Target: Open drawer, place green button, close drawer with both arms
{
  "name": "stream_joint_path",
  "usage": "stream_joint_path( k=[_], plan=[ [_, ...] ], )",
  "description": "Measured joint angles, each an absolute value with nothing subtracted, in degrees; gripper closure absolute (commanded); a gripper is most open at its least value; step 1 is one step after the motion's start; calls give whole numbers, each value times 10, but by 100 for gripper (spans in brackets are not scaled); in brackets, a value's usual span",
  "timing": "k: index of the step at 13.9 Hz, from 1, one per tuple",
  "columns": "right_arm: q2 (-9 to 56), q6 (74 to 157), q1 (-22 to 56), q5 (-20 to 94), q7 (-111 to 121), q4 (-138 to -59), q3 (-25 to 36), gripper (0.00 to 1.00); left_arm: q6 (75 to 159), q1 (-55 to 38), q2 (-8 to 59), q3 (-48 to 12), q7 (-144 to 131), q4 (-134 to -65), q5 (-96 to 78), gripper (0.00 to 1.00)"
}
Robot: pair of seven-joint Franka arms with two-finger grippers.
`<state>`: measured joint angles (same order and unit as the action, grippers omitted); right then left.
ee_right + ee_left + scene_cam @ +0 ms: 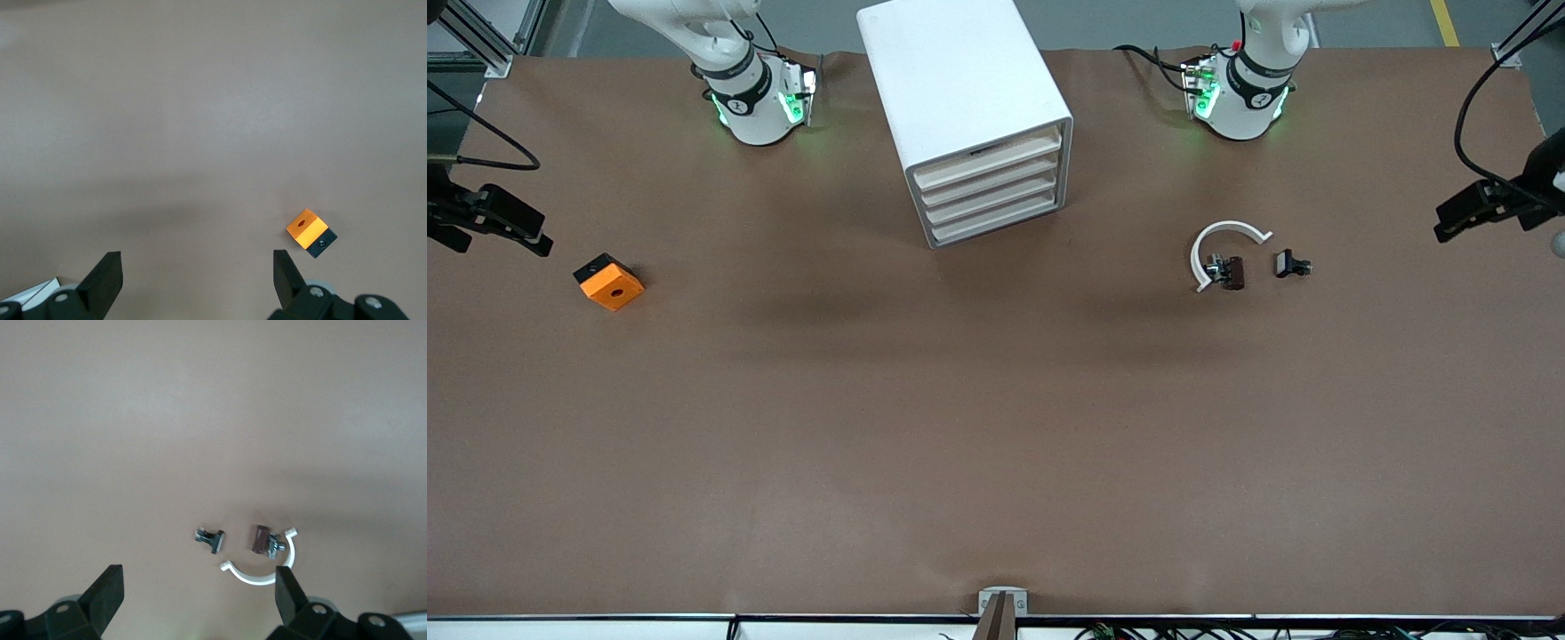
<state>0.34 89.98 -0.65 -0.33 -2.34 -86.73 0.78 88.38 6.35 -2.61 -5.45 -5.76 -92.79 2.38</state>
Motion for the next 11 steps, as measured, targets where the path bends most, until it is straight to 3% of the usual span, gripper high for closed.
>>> stream_joint_path(
  k=[5, 11],
  plan=[
    [3, 900, -27, -4, 45, -867, 9, 0, 885, 83, -59, -55, -46, -983, -10, 0],
    [3, 900, -35, -4, 50, -867, 2, 0, 890, 71, -95, -94, -50, -1004, -12, 0]
  ],
)
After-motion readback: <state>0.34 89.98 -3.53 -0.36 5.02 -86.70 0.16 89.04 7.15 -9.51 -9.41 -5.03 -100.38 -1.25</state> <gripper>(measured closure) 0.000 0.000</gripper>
